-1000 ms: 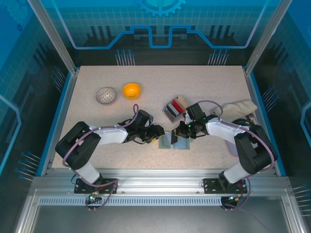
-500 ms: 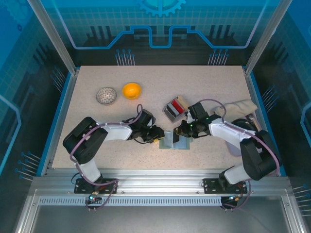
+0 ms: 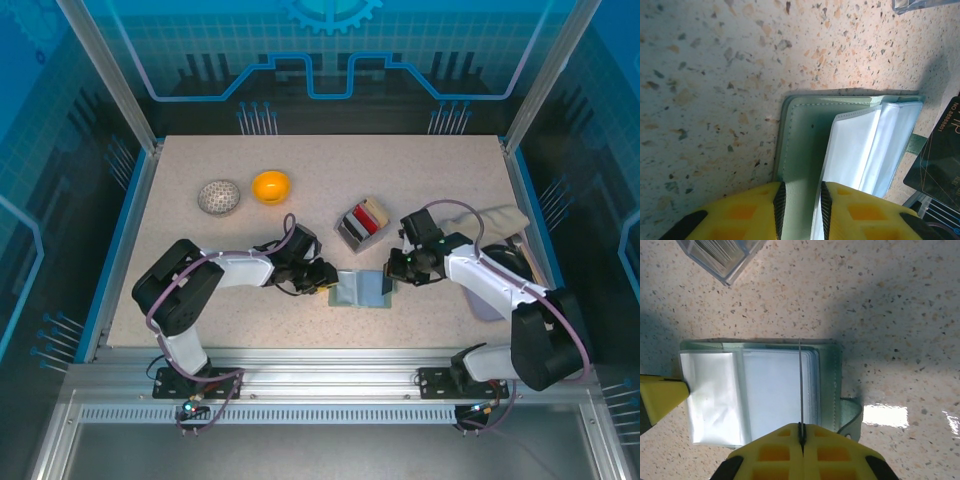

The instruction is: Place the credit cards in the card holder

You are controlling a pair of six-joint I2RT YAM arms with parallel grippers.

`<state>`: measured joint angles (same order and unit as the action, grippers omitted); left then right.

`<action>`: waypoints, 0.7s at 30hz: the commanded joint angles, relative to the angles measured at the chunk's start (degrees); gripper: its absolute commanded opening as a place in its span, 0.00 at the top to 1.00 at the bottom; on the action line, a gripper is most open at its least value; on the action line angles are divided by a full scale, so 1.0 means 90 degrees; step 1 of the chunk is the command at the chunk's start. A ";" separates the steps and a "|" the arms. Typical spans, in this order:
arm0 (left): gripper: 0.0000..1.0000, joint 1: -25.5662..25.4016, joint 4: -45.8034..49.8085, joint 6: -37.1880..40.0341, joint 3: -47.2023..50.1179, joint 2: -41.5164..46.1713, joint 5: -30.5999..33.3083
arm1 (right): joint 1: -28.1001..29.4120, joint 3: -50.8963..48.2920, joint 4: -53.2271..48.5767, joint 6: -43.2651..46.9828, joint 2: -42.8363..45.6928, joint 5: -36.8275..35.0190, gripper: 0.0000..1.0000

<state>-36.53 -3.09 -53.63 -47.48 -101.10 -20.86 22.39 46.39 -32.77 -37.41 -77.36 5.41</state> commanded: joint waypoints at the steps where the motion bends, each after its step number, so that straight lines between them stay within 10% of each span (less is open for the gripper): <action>1: 0.71 -0.0003 0.0280 0.0167 -0.0085 -0.0147 -0.0122 | -0.0051 -0.0056 -0.0218 0.0123 0.0072 -0.0198 1.00; 21: 0.72 -0.0013 0.0242 0.0156 -0.0115 -0.0246 -0.0258 | 0.0401 -0.0028 0.0182 -0.0060 -0.0441 -0.0232 1.00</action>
<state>-36.51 -3.25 -53.60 -47.55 -101.49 -21.69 25.12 46.44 -31.81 -37.21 -80.90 3.25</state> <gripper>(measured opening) 0.281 0.045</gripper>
